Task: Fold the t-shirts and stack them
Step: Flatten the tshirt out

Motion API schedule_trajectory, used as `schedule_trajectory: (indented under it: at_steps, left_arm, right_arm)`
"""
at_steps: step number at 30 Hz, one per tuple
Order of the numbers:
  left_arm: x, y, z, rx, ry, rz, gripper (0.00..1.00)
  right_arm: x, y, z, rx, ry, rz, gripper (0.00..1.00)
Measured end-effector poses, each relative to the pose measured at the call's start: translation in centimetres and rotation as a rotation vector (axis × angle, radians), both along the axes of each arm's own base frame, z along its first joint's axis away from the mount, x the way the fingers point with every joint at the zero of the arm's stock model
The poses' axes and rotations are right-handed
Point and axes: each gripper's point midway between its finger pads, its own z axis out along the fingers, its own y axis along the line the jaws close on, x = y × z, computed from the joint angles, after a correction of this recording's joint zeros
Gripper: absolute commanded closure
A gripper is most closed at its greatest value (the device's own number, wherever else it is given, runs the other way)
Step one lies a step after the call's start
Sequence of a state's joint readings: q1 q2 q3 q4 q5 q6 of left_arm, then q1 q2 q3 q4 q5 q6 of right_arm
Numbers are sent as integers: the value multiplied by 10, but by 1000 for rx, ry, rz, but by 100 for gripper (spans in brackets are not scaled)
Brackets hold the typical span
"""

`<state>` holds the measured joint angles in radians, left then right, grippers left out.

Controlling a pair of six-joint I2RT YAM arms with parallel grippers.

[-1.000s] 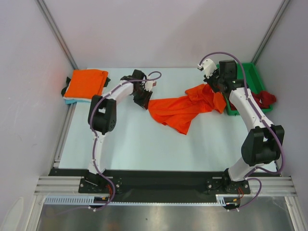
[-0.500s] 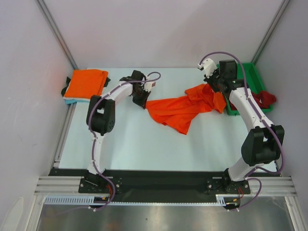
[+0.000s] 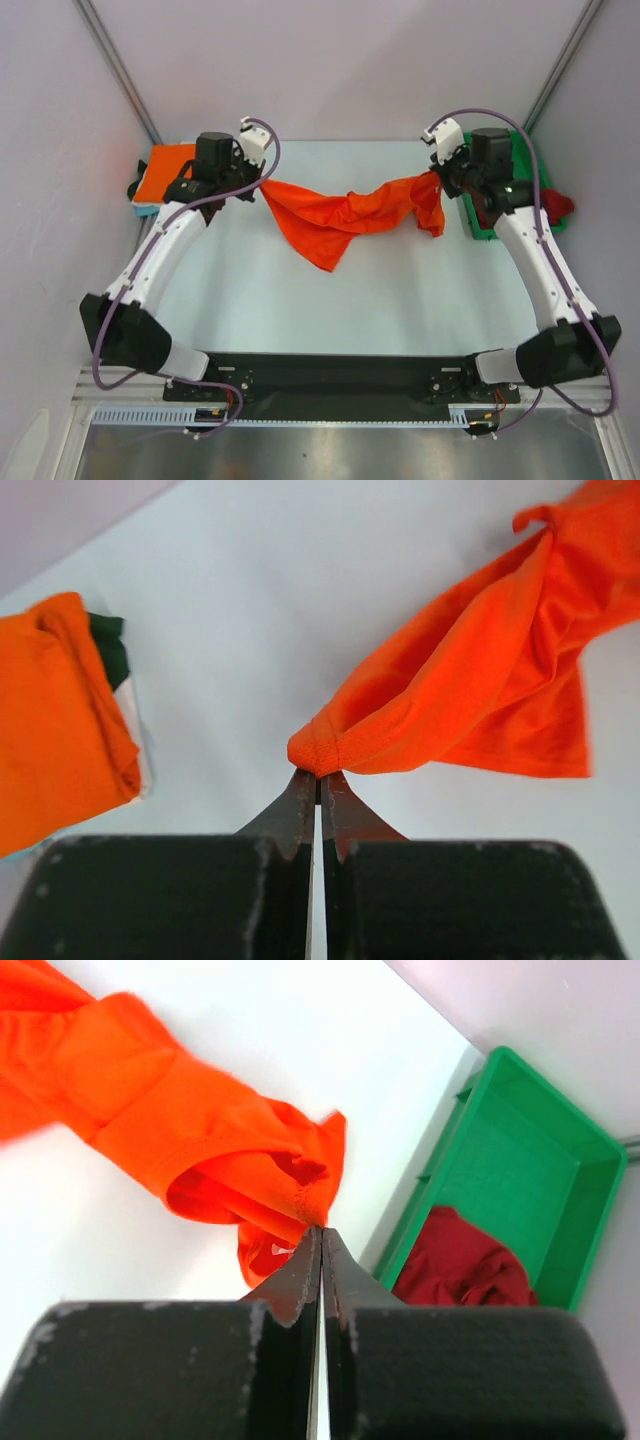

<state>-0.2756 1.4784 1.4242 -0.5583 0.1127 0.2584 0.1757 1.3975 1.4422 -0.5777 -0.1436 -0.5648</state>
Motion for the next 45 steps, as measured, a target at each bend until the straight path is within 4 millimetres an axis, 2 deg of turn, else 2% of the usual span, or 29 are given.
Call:
schedule_trajectory:
  at_steps: [3, 6, 9, 11, 13, 15, 17, 19, 20, 22, 24, 26, 28, 32, 37, 42, 45]
  left_arm:
    - [-13, 8, 23, -1, -71, 17, 99]
    - [-14, 11, 22, 4, -81, 28, 100]
    - [-16, 12, -13, 34, 0, 24, 100]
    - [-22, 12, -43, 52, 81, 16, 99]
    - [-33, 13, -77, 71, 178, 7, 100]
    - [-49, 14, -104, 81, 266, 0, 100]
    - [-59, 16, -121, 88, 317, -2, 100]
    - [-63, 16, -130, 90, 350, -1, 100]
    - [-63, 15, -132, 89, 354, -1, 100]
    - [-63, 13, -137, 81, 373, -5, 100]
    - [-63, 12, -144, 82, 393, -7, 100]
    - [-63, 12, -152, 86, 415, -8, 100]
    - [-63, 11, -158, 87, 433, -7, 100]
    - [-64, 12, -163, 89, 447, -4, 100]
    - [-63, 11, -164, 88, 443, -4, 99]
    - [-71, 15, -174, 101, 468, 2, 100]
    - [-72, 16, -176, 105, 471, 4, 99]
  right_arm:
    - [-25, -3, 11, 53, -15, -15, 100]
    - [-34, -21, 1, 81, 10, -70, 100]
    - [-38, -36, -46, 65, 123, -109, 100]
    - [-49, -37, -94, 36, 255, -96, 99]
    - [-73, -33, -140, 15, 436, -44, 70]
    - [-95, -27, -164, 18, 568, 10, 48]
    - [-109, -20, -172, 32, 646, 58, 45]
    - [-109, -14, -166, 52, 665, 89, 44]
    - [-102, -11, -158, 64, 659, 100, 44]
    - [-76, -4, -139, 88, 607, 120, 45]
    - [-41, 4, -122, 116, 542, 137, 47]
    - [-14, 11, -118, 136, 501, 154, 48]
    - [4, 17, -124, 145, 501, 166, 49]
    - [38, 36, -156, 153, 549, 203, 50]
    - [70, 60, -194, 154, 601, 244, 50]
    - [95, 80, -202, 147, 577, 274, 49]
    - [101, 90, -202, 143, 561, 292, 49]
